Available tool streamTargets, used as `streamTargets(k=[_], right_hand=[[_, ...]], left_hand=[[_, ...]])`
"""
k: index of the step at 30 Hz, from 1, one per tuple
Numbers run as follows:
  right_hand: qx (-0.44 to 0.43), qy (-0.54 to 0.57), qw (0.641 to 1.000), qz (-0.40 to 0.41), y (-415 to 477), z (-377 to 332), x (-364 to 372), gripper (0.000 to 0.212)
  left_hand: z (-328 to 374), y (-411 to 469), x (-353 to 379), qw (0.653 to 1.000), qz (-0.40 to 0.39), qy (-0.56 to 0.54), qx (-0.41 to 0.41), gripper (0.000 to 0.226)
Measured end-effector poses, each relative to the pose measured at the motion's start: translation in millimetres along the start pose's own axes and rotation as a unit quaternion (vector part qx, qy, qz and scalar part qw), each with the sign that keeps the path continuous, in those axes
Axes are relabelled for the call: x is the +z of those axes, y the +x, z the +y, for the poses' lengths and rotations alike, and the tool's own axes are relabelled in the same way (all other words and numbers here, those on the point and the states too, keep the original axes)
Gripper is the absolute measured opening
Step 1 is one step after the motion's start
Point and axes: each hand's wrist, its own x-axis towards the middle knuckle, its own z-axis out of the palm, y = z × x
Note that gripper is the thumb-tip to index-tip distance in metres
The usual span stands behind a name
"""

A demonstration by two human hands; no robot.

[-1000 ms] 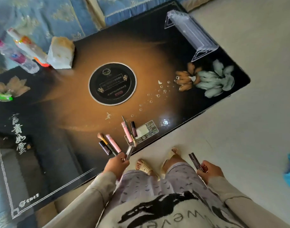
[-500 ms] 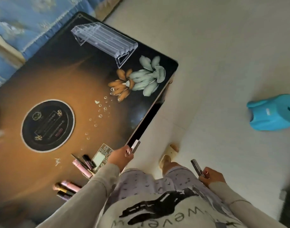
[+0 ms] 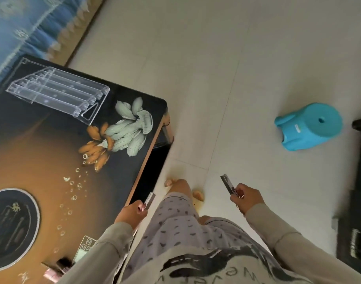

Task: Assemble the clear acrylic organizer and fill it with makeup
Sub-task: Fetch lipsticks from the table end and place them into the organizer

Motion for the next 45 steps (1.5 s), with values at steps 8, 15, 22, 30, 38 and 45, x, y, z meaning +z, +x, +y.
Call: streamTargets(k=[8, 15, 22, 30, 38, 45], right_hand=[[0.066, 0.002, 0.998, 0.004, 57, -32, -43, 0.024], [0.128, 0.013, 0.991, 0.028, 101, -69, -83, 0.031], [0.153, -0.028, 0.986, 0.061, 141, -99, -136, 0.018], [0.107, -0.137, 0.984, 0.033, 229, -159, -204, 0.02], [-0.016, -0.194, 0.98, -0.029, 332, -272, -282, 0.022], [-0.127, -0.234, 0.96, -0.09, 386, -362, -308, 0.02]], left_hand=[[94, 60, -49, 0.999, -0.016, 0.013, 0.041, 0.026], [189, 125, -122, 0.996, 0.004, 0.026, 0.082, 0.028], [262, 162, -193, 0.991, 0.009, 0.043, 0.124, 0.026], [289, 193, -232, 0.991, 0.02, -0.109, 0.071, 0.008], [312, 205, -223, 0.975, 0.041, -0.204, -0.083, 0.009], [329, 203, -192, 0.934, 0.055, -0.287, -0.207, 0.022]])
